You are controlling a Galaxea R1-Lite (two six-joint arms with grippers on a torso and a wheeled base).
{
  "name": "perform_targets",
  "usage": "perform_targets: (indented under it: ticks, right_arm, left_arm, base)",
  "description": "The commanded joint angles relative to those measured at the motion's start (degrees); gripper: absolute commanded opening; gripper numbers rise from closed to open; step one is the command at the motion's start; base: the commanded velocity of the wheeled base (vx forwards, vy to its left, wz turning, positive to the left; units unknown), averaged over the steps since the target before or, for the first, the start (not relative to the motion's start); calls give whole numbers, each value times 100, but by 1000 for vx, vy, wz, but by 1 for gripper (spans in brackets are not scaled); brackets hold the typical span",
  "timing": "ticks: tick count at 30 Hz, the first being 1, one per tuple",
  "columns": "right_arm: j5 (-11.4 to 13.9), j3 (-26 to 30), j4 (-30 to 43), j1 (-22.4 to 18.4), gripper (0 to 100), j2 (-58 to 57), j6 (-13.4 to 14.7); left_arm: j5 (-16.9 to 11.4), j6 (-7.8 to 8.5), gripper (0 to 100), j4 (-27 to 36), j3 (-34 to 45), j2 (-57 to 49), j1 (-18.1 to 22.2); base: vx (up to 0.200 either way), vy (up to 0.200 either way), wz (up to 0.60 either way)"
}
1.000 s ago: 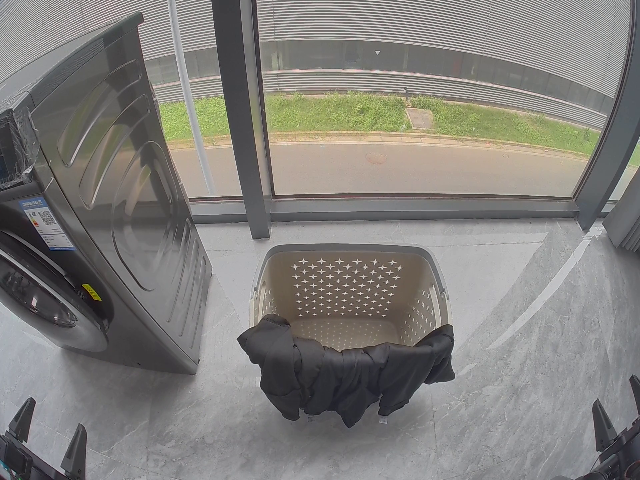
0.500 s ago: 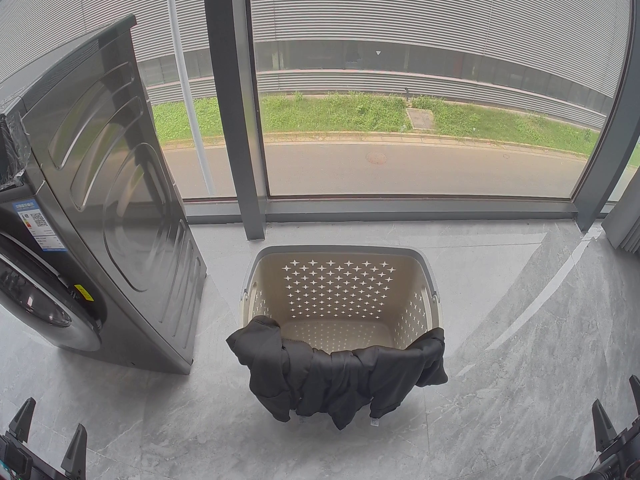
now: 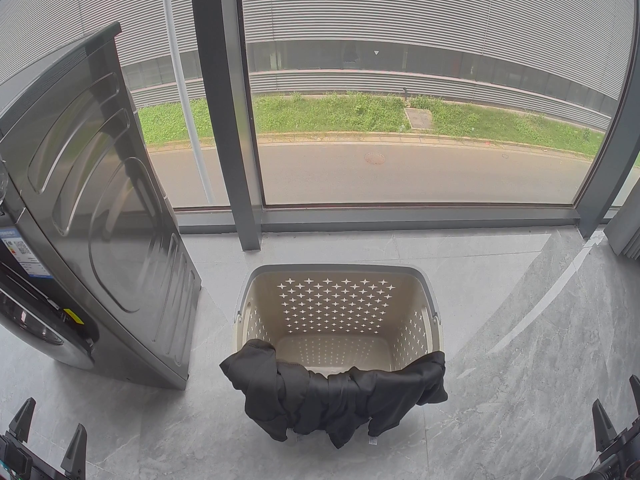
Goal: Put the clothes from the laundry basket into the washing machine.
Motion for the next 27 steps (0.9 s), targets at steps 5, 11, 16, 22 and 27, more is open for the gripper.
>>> perform_targets:
  ticks: [5,11,16,22,27]
  right_arm:
    - [1,101,0,2,100,-35,-1]
    - [1,101,0,2,100,-35,-1]
    - [1,101,0,2,100,-35,-1]
    - [-8,101,0,2,100,-35,-1]
    - [1,101,0,2,100,-35,-1]
  left_arm:
    - [3,-22,100,-1,101,-86,0]
    - [-6,-22,100,-1,101,-86,-9]
    - [-6,-31,100,-1,101,-86,0]
    - [-23,-40,100,8,92,-86,-9]
    - [-32,-48,100,8,92,-86,-9]
  base:
    - [0,0,0]
    - [167,0,0]
    - [40,0,0]
    - [33,0,0]
    - [200,0,0]
